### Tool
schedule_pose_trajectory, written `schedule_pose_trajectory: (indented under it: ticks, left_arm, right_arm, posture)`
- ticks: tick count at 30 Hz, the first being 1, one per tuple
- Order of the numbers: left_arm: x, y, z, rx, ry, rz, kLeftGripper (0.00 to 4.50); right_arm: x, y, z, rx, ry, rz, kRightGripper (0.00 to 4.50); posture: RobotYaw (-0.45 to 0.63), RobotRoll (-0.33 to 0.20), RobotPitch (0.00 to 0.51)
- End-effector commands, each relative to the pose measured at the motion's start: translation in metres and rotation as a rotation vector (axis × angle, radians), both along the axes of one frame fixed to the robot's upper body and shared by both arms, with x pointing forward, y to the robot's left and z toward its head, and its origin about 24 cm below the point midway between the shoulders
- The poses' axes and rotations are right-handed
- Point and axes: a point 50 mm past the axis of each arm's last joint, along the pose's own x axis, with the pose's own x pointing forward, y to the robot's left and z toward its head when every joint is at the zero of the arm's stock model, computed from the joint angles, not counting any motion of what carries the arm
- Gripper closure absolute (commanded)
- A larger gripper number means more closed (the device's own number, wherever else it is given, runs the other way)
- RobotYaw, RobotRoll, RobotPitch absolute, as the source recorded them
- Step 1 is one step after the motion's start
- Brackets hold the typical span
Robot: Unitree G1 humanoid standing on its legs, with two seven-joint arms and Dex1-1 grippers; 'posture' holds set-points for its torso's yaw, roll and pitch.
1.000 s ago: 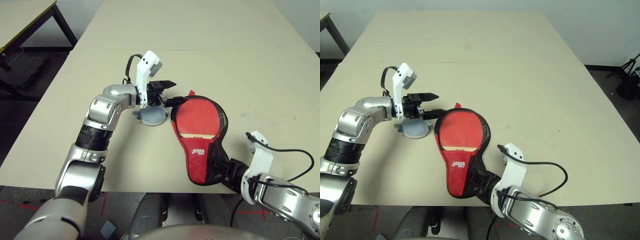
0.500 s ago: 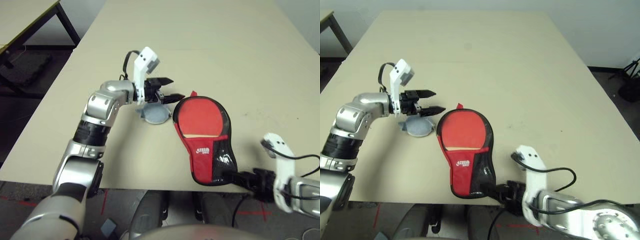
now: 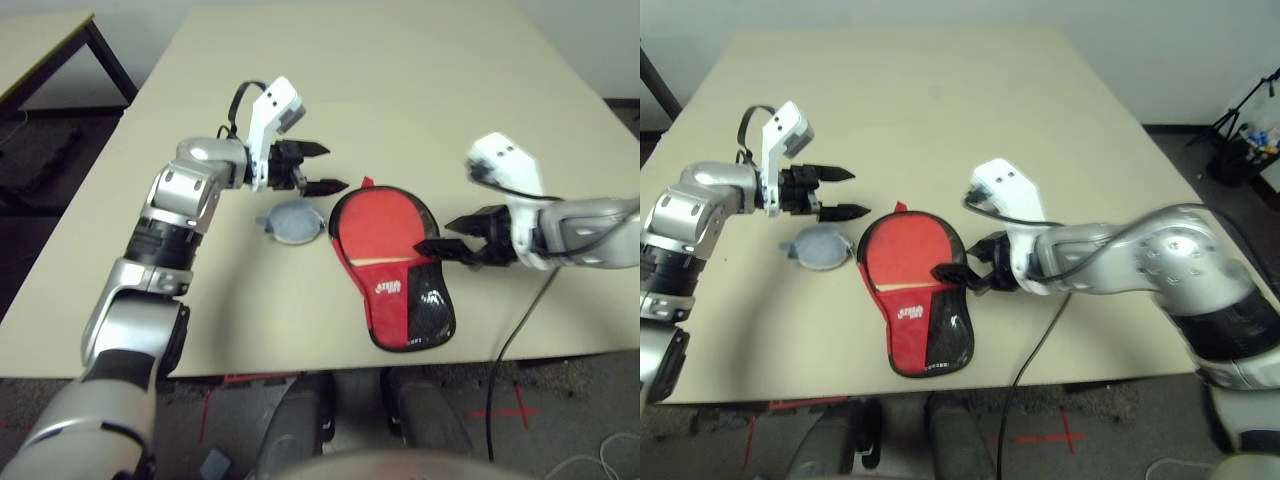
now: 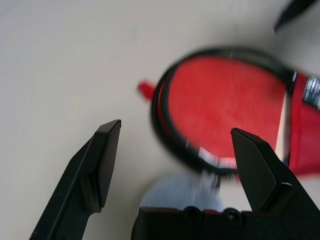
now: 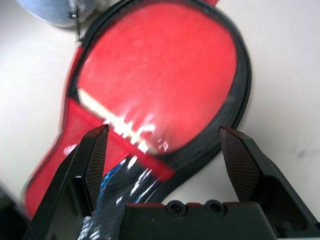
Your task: Store the ping-pong paddle in its case and zip it.
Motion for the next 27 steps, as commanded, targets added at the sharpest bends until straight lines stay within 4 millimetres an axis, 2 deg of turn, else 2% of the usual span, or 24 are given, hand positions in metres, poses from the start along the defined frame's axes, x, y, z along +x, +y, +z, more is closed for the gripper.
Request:
schedule_pose_trajectory:
  ticks: [1,8,20,27]
  left_arm:
    - [-0.002,0.004,0.002,0.072,-0.003,-0.027,0.0]
    - [-0.005,0.015,0.004,0.152,-0.005,-0.026,0.0]
    - [-0.007,0.013,-0.037,0.314,0.089,-0.065,0.0]
    - [-0.002,0.002,-0.06,0.347,0.14,-0.085,0.0]
  right_arm:
    - [0.003,0.005,-0.01,-0.075,0.021,0.044,0.03]
    - [0.002,0.017,-0.015,-0.127,0.056,0.135,0.03]
    - [-0.002,0.03,-0.026,-0.228,0.093,0.24,0.03]
    - [0.004,0.033,-0.029,-0.245,0.076,0.244,0.03]
  posture:
    - [-0.03,0.0,0.136]
    - [-0.01,0.0,0.139]
    - [-0.03,0.0,0.14]
    - [-0.03,0.0,0.14]
